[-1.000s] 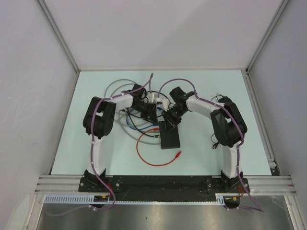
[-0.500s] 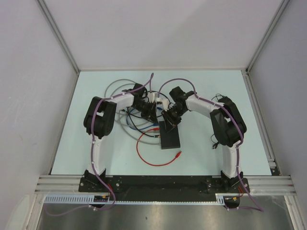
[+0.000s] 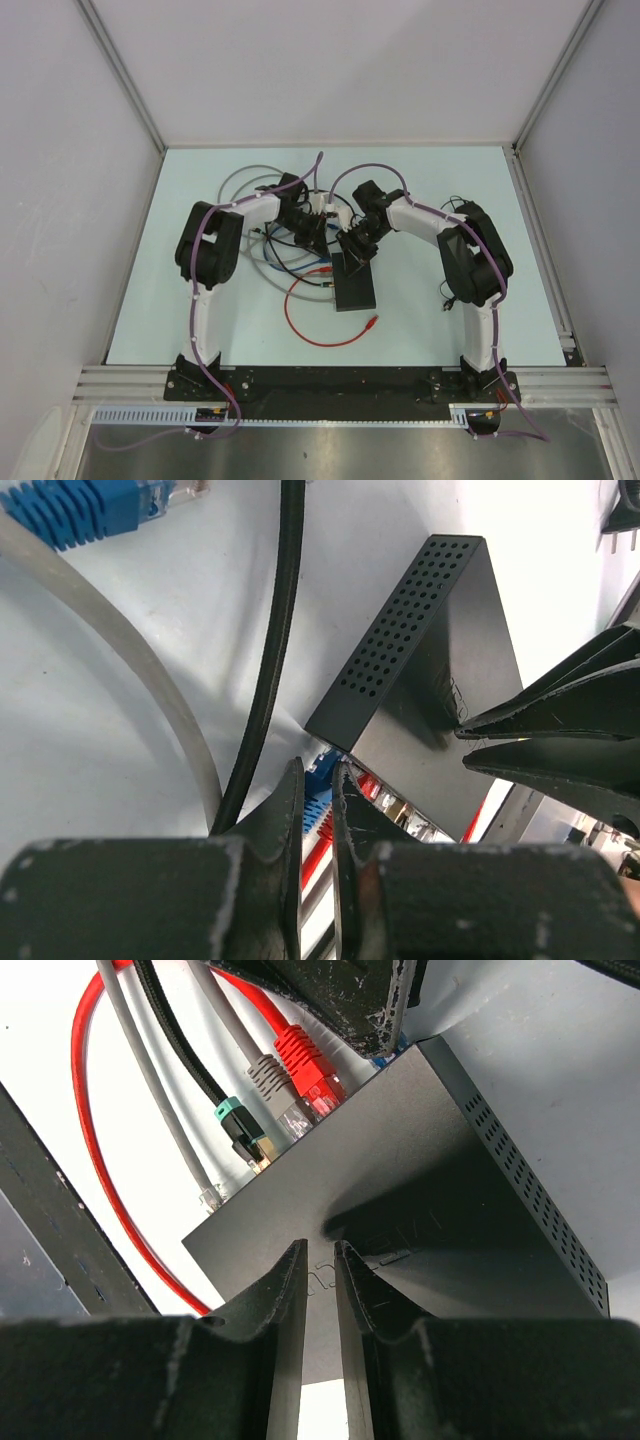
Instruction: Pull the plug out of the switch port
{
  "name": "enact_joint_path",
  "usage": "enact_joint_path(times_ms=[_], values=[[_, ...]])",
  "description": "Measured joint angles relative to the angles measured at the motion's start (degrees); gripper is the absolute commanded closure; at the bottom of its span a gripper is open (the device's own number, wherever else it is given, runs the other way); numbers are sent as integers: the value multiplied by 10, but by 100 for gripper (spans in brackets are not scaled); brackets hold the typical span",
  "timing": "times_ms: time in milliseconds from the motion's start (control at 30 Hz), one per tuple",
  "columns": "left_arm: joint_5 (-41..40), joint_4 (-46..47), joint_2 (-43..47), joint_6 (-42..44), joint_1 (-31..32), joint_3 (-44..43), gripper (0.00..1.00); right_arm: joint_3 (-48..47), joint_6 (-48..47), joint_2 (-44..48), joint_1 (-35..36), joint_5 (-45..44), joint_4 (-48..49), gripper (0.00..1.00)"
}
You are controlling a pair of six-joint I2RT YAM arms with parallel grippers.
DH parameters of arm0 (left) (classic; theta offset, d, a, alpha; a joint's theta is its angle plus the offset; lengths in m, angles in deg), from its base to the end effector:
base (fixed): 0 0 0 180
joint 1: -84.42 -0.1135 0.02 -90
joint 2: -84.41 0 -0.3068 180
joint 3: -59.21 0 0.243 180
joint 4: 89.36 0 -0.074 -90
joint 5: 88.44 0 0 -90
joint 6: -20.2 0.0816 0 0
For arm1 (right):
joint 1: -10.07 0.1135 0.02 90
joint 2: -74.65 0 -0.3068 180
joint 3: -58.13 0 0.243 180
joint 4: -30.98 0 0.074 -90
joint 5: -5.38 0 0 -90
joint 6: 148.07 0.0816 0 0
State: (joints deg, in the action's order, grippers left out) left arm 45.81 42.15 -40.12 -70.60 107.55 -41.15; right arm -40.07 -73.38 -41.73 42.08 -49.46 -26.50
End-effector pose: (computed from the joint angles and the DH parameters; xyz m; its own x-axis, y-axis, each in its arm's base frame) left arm 0.3961 -0.2311 0.1403 -0.8843 0.3669 -0.2887 0.4603 0.5822 -0.6702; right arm 0.3330 0.2636 0.1762 -0.6460 -0.6584 -0.3862 -0.7515 0.4601 0.4727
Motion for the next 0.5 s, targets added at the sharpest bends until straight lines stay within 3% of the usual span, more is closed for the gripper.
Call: enact_joint_path(times_ms=[500], values=[[0,-34,-11,44,4,-25,100,-2,-2,-1,0,0,-2,76]])
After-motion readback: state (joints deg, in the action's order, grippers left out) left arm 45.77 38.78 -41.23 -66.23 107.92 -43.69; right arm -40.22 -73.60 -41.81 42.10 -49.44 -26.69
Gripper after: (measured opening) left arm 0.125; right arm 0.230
